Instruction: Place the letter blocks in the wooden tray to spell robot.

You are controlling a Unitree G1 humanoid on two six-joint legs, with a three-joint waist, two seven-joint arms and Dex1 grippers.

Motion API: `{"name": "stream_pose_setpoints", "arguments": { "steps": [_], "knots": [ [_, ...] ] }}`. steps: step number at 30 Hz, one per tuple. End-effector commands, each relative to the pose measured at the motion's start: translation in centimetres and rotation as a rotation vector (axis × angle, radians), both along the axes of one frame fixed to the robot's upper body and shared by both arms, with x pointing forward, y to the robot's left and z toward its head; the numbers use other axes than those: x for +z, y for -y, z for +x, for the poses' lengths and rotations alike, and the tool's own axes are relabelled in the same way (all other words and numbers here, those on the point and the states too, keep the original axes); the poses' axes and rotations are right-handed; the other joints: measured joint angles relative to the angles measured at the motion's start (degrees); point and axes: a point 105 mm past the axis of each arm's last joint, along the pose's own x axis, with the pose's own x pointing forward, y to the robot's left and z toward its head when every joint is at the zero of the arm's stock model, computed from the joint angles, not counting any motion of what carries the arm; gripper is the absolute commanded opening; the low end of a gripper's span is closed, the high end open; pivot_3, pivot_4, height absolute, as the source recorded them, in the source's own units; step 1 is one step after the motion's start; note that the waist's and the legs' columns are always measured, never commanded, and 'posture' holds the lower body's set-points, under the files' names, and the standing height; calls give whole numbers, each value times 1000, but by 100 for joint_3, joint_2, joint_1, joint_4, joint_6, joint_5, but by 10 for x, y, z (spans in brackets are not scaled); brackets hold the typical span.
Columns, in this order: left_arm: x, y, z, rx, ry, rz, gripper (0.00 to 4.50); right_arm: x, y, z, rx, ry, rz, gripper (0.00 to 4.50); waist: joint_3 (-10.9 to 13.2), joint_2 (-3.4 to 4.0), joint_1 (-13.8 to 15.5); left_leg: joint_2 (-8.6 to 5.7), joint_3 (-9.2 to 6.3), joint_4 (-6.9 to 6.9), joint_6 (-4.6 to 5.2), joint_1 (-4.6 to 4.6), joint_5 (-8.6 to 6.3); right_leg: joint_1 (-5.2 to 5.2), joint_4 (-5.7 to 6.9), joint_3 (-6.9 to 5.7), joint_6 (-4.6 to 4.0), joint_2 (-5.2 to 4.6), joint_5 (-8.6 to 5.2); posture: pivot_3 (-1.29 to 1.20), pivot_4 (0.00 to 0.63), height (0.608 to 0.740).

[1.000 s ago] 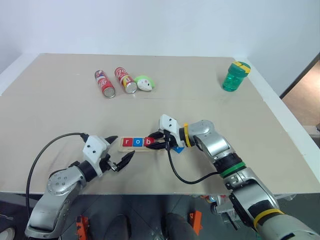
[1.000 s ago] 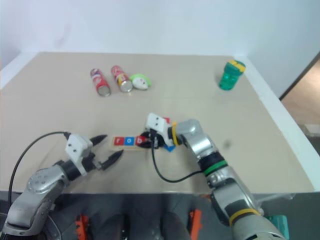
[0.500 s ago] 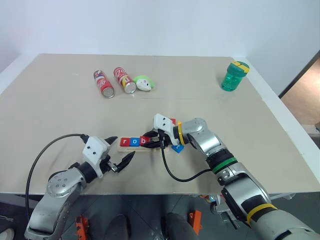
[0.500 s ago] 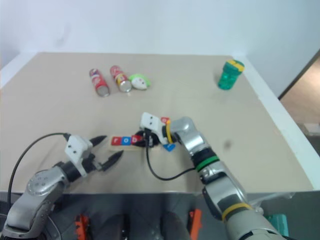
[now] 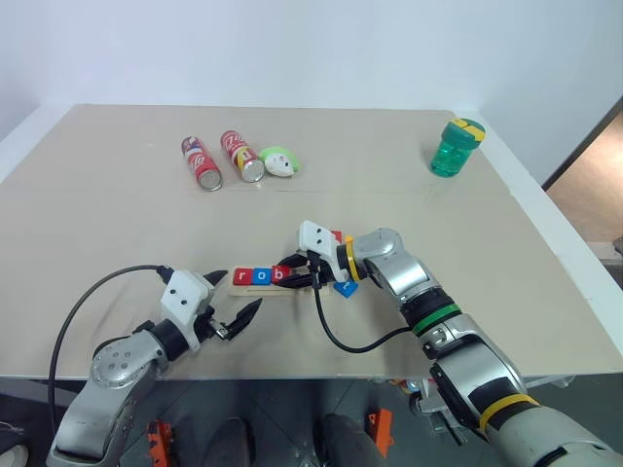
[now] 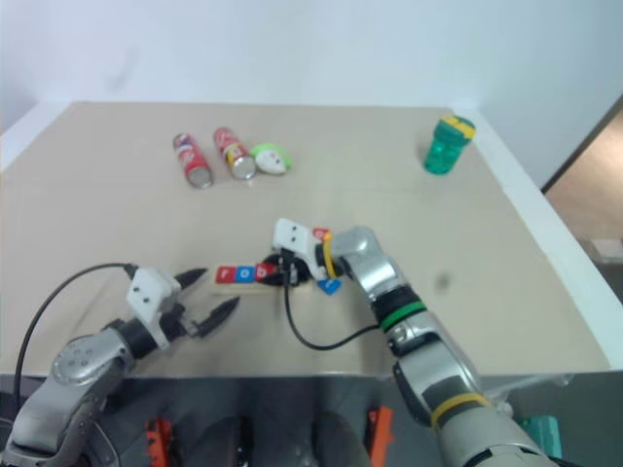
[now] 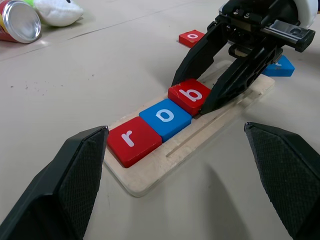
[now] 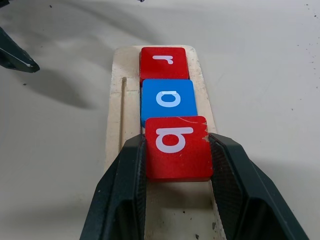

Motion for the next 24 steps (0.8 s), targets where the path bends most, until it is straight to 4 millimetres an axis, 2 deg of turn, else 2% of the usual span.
{"name": "stream_pose_setpoints", "arguments": {
  "steps": [1,3,5,7,10,12,15,20,23,24],
  "knots": [
    [12,6,-1,-34,34,-25,4500,2,0,-1,16,-7,-18,1232,0,0,0,0,0,0,0,0,0,0,0,0,0,0,0,0,150,740],
    [12,8,-1,-44,22,-41,4500,1,0,-2,20,-14,-21,1232,0,0,0,0,1,0,0,0,0,0,0,1,0,0,0,0,150,740],
    [13,10,-1,-53,4,-66,4500,1,0,-2,17,-16,-19,2262,0,0,0,0,3,0,0,0,0,0,0,2,0,0,0,0,150,740],
    [13,11,-2,-61,-14,-89,4500,1,0,-2,17,-17,-19,2999,0,0,0,0,2,-1,-1,0,-1,-1,0,2,0,0,-1,0,150,740],
    [13,12,-3,-69,-22,-87,4500,1,-1,-4,22,-28,-16,3967,0,0,-1,1,1,-2,-1,0,-1,-2,0,0,1,1,-1,0,150,740],
    [12,11,-3,-64,-22,-73,4500,7,-3,-3,16,-16,6,4437,0,0,-2,2,2,-2,-1,0,-1,-3,0,0,1,2,-1,0,150,740],
    [11,10,-4,-61,-23,-70,4500,18,-7,-1,3,-3,50,4437,0,0,-2,2,5,-2,-1,-3,-1,-9,0,3,0,2,0,0,150,740],
    [10,7,-4,-43,-11,-63,4500,48,-8,7,-122,-71,239,4437,0,0,1,4,5,-4,-1,-12,-1,-18,1,3,0,2,1,0,150,740],
    [11,6,-4,-38,-15,-100,4500,47,1,9,-191,-92,276,3669,0,0,3,3,4,-4,-1,-20,-1,-23,1,2,-2,1,2,0,150,740],
    [12,5,-5,-34,-21,-121,4500,46,5,11,-229,-104,299,3279,0,-1,3,0,3,-4,-2,-22,-1,-24,1,2,-2,0,2,0,150,740]
  ]
}}
